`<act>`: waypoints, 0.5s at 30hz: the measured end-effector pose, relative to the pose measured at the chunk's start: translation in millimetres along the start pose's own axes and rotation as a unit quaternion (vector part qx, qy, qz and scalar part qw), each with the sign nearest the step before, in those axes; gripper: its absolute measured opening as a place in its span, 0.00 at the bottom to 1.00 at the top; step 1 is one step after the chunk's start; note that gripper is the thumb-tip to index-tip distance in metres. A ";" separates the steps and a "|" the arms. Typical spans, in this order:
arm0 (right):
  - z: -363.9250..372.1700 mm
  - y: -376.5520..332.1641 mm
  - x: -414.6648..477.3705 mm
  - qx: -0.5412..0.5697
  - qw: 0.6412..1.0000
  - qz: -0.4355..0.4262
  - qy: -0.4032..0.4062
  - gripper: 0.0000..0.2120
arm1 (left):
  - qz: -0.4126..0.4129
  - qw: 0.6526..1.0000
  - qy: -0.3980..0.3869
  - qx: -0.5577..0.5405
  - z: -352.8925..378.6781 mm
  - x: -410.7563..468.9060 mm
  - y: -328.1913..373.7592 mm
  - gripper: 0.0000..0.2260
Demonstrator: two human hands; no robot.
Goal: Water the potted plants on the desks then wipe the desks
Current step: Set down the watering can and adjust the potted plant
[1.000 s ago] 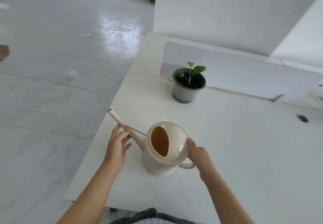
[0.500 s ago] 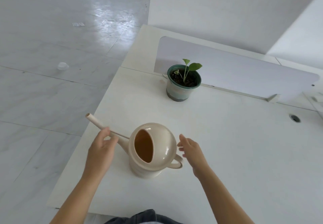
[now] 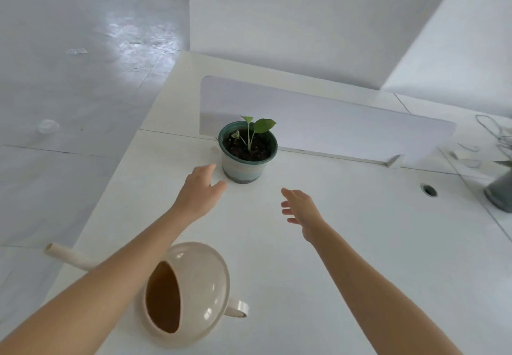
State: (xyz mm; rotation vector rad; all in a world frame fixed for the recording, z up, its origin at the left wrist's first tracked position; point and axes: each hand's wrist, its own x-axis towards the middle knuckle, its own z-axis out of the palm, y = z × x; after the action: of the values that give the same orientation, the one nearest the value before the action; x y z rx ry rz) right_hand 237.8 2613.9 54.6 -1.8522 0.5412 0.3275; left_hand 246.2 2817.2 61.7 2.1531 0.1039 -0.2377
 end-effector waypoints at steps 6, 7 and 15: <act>-1.1 -28.1 55.7 0.039 0.999 -0.023 0.018 0.19 | -0.072 0.984 0.017 -0.163 12.6 57.9 7.2 0.08; 1.6 -30.6 64.5 0.042 0.999 -0.026 0.019 0.21 | -0.072 0.981 0.018 -0.181 15.1 65.6 5.3 0.08; 29.0 -37.9 111.2 0.109 0.990 -0.086 -0.001 0.23 | -0.099 0.946 0.034 -0.307 24.9 124.0 -11.4 0.31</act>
State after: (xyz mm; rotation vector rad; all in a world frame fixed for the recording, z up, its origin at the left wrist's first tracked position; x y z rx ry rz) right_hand 353.7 2628.6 23.0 -1.6733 0.3953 0.1490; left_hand 362.3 2800.9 12.9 1.5264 0.3856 -0.2118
